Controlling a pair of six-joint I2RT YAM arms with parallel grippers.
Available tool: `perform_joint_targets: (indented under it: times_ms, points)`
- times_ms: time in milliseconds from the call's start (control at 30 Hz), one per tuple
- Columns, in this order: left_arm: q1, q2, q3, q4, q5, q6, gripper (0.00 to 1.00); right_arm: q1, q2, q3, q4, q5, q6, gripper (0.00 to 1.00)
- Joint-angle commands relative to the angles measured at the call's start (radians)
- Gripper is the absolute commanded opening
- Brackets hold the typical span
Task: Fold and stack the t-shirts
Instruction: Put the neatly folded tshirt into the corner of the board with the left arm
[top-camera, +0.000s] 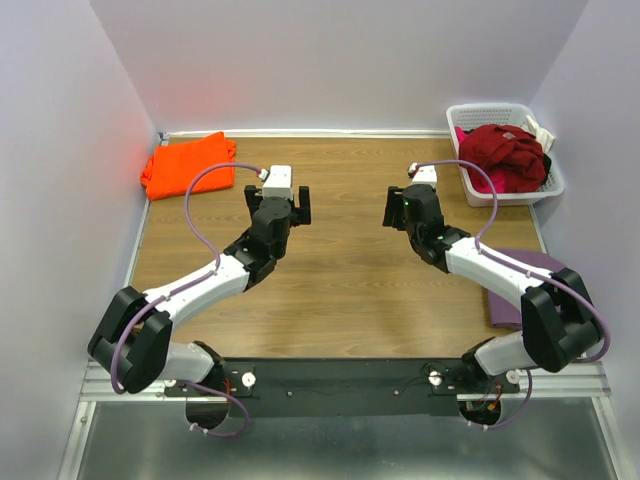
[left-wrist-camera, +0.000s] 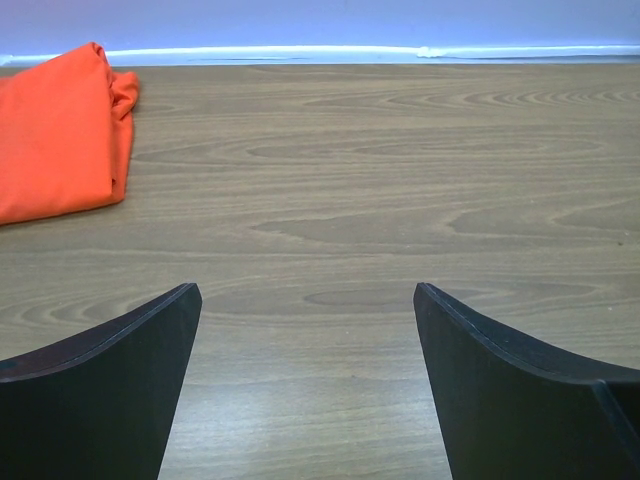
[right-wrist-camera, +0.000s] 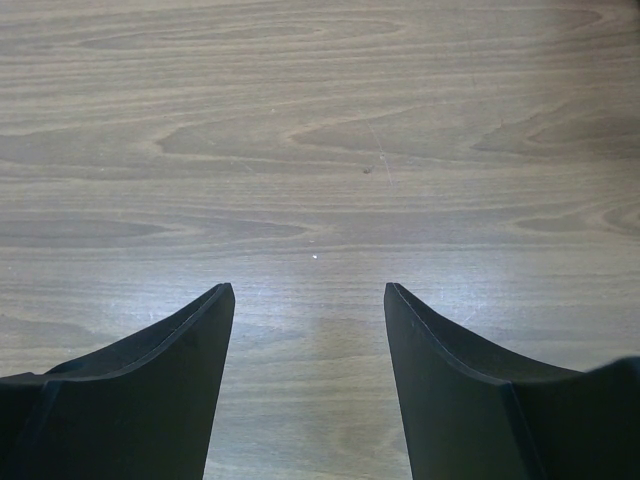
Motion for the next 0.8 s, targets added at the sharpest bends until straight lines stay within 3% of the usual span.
perform_joint_targets:
  times_ms: [0, 767]
  points:
    - [-0.006, 0.016, 0.033, -0.005, -0.041, 0.001, 0.97, -0.007, -0.001, -0.011, 0.022, 0.022, -0.013, 0.7]
    - [-0.006, 0.027, 0.033, -0.022, -0.007, -0.027, 0.98, -0.007, -0.001, -0.01, 0.02, 0.016, -0.013, 0.7]
